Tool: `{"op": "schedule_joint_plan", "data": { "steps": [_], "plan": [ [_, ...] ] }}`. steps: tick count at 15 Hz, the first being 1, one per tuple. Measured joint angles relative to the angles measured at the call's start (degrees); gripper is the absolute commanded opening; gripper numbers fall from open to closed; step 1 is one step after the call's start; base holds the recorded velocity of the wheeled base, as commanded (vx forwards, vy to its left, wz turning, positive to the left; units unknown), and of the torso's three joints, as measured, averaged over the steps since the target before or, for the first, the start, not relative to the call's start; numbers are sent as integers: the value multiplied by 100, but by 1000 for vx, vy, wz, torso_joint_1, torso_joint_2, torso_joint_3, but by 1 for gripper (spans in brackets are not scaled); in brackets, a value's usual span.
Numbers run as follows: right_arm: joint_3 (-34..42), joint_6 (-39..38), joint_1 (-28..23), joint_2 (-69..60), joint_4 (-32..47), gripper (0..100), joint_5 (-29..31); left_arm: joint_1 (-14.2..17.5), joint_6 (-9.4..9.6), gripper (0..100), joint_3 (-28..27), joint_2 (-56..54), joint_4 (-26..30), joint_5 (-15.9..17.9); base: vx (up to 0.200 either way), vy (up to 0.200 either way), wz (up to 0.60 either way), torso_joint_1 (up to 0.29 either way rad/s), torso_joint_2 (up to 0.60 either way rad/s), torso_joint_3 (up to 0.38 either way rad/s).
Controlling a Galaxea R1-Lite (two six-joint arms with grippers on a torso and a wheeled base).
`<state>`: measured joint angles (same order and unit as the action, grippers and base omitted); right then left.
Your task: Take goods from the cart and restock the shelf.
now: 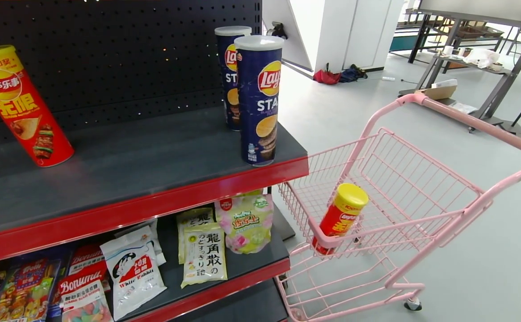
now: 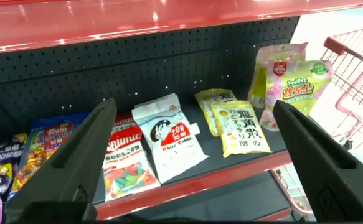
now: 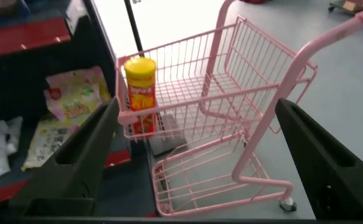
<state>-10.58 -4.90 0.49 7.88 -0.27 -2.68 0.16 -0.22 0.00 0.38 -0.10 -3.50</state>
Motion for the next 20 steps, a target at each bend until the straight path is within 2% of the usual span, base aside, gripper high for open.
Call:
{"op": "schedule_joint_plan", "data": {
  "steps": [2, 4, 9, 11, 14, 20],
  "plan": [
    [-829, -249, 69, 1232, -229, 100, -130, 0, 0, 100, 0, 0, -1, 2, 0, 0, 0, 0, 0, 0],
    [-1179, -434, 146, 2765, -1117, 100, -207, 0, 1, 100, 0, 0, -4, 0, 0, 0, 0, 0, 0, 0],
    [-884, -623, 491, 6883, -5165, 100, -315, 0, 0, 100, 0, 0, -4, 0, 0, 0, 0, 0, 0, 0],
    [-752, -656, 880, 7991, -6161, 100, -333, 0, 4, 100, 0, 0, -6, 0, 0, 0, 0, 0, 0, 0],
    [-686, -681, 1365, 8902, -6477, 100, -345, -2, 6, 100, 0, 0, -4, 0, 0, 0, 0, 0, 0, 0],
    [-802, -670, 1604, 9846, -7056, 100, -311, 2, 6, 100, 0, 0, -6, 0, 0, 0, 0, 0, 0, 0]
  ]
}}
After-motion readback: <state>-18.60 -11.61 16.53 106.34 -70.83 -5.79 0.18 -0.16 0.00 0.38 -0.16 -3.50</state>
